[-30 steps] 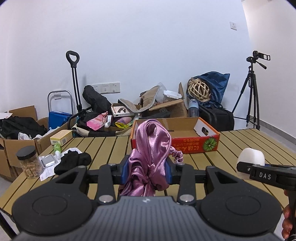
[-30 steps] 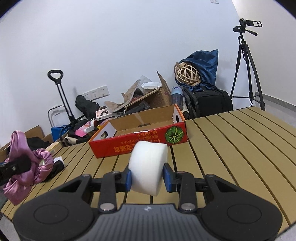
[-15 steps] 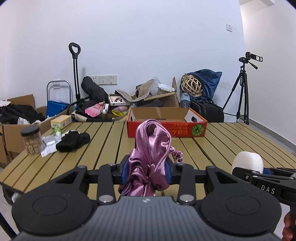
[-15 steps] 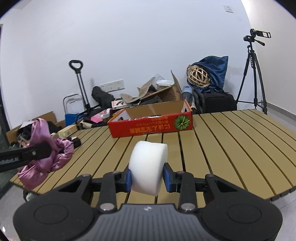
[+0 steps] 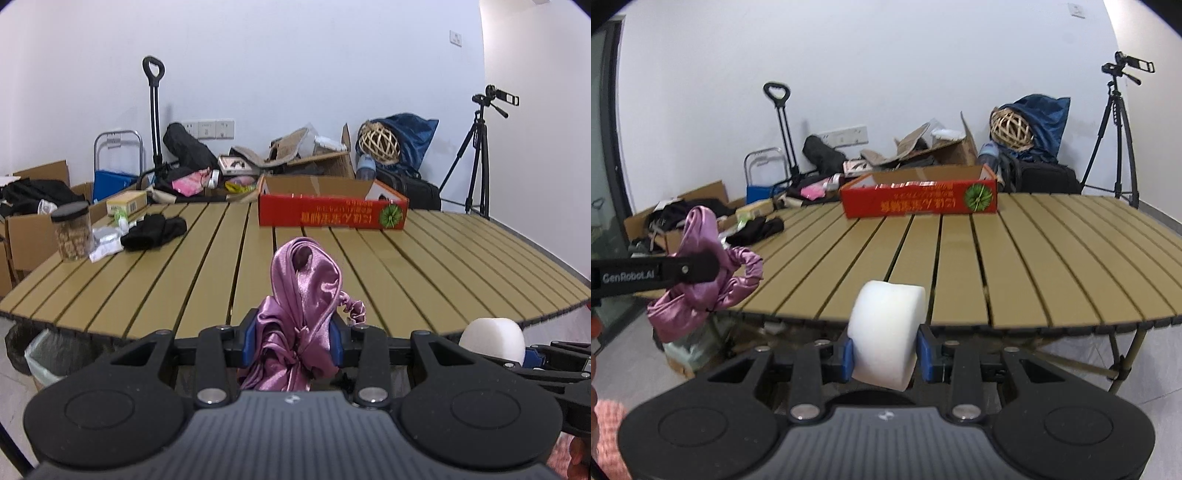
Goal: Collect trash
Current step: 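Carry the purple bow and white foam with both tools down toward the black bin, then lower the white foam into the bin and open the right tool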
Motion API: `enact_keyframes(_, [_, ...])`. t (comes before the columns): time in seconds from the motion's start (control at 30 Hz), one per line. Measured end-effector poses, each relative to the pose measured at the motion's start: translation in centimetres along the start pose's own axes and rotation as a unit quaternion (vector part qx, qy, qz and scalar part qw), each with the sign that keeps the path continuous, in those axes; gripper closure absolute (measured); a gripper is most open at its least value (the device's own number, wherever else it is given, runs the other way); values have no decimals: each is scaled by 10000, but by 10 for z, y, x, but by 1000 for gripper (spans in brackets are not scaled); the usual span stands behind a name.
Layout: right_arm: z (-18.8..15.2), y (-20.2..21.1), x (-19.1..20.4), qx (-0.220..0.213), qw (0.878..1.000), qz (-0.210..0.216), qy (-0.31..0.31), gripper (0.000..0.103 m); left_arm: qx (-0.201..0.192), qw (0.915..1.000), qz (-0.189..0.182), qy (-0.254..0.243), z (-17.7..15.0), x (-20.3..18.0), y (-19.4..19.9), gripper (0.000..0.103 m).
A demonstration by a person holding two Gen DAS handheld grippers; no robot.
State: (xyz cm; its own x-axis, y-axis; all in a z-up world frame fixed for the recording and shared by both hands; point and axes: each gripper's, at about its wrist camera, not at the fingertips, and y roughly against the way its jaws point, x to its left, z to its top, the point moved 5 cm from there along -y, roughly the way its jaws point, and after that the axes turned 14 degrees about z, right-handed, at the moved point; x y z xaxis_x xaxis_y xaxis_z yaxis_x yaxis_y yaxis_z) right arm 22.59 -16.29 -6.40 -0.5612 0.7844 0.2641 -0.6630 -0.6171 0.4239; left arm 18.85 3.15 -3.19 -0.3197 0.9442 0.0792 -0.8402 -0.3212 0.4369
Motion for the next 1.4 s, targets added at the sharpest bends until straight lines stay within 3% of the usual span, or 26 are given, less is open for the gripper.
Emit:
enact_keyframes(0.37, [-63, -16, 11, 738, 9971, 169, -122, 71, 667, 9977, -63, -92, -64, 12, -10, 66])
enact_keyframes(0.73, [-104, -43, 9, 1332, 9905, 209, -264, 71, 1317, 9911, 80, -194, -116, 23, -35, 66])
enact_keyframes(1.13, [-135, -82, 0, 1842, 9816, 317, -397, 71, 1679, 9850, 247, -328, -145, 28, -67, 66])
enact_keyframes(1.4, [-146, -101, -3, 1869, 9807, 492, -291, 71, 2011, 9783, 434, -244, -163, 37, -88, 66])
